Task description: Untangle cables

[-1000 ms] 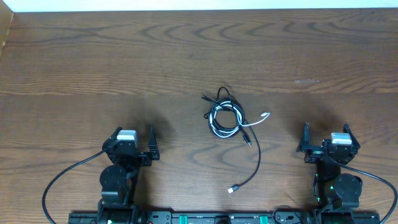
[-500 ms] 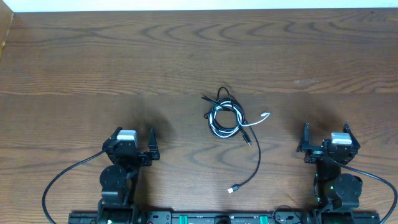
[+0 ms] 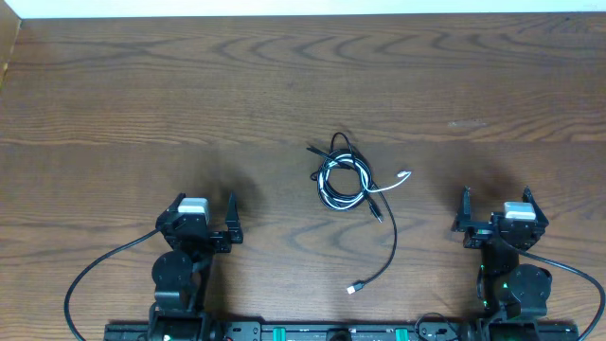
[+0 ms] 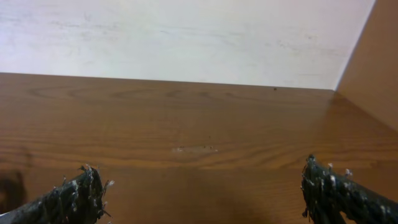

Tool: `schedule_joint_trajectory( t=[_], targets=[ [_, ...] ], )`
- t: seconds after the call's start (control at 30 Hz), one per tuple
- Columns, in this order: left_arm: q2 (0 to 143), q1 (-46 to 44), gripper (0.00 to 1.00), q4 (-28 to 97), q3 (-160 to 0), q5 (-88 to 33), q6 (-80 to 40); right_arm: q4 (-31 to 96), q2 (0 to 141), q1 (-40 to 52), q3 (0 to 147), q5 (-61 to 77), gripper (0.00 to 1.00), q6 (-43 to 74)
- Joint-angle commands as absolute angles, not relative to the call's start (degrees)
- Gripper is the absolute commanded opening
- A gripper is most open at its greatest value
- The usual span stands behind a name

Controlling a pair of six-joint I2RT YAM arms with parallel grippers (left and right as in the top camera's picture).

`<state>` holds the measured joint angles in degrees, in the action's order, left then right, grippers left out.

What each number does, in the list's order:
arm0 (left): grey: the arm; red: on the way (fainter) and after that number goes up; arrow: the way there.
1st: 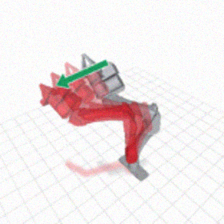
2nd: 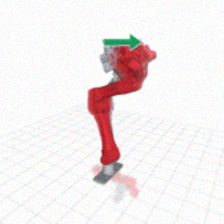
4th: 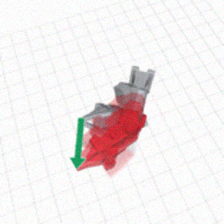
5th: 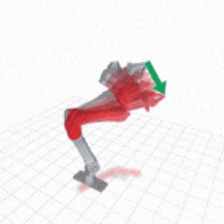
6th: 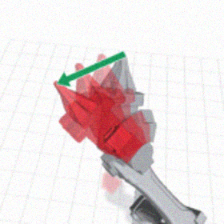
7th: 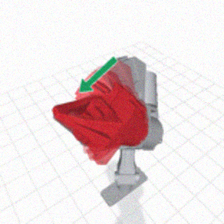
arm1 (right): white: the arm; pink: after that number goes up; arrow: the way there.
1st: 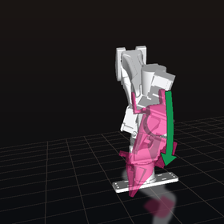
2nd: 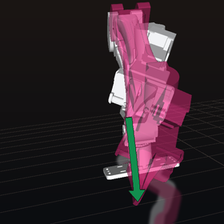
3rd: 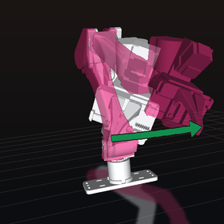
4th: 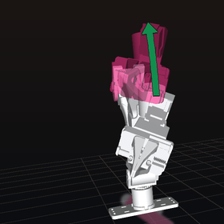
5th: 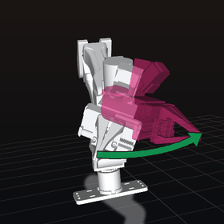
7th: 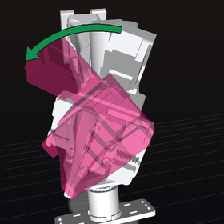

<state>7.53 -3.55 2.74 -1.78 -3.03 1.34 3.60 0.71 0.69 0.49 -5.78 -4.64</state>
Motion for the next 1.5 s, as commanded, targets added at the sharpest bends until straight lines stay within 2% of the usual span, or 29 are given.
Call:
schedule_joint_trajectory(
  t=[0.0, 0.63, 1.07, 1.47],
  targets=[
    [7.7, -3.7, 0.96, 3.7, -0.2, -2.3, 1.7, 3.6, 0.4, 1.2, 0.3, -5.6, 0.99, -5.2],
    [7.7, -3.7, 0.96, 3.3, -0.6, -2.3, 1.7, 3.6, 0.4, 1.2, 0.3, -5.6, 0.99, -5.2],
    [7.7, -3.7, 0.96, 4.2, -11.3, -2.3, 1.4, 3.6, 0.4, 1.2, 0.3, -5.6, 0.99, -5.2],
    [7.7, -3.7, 0.96, 4.3, -13.1, -2.3, -1.2, 3.6, 0.4, 1.2, 0.3, -5.6, 0.99, -5.2]
  ],
)
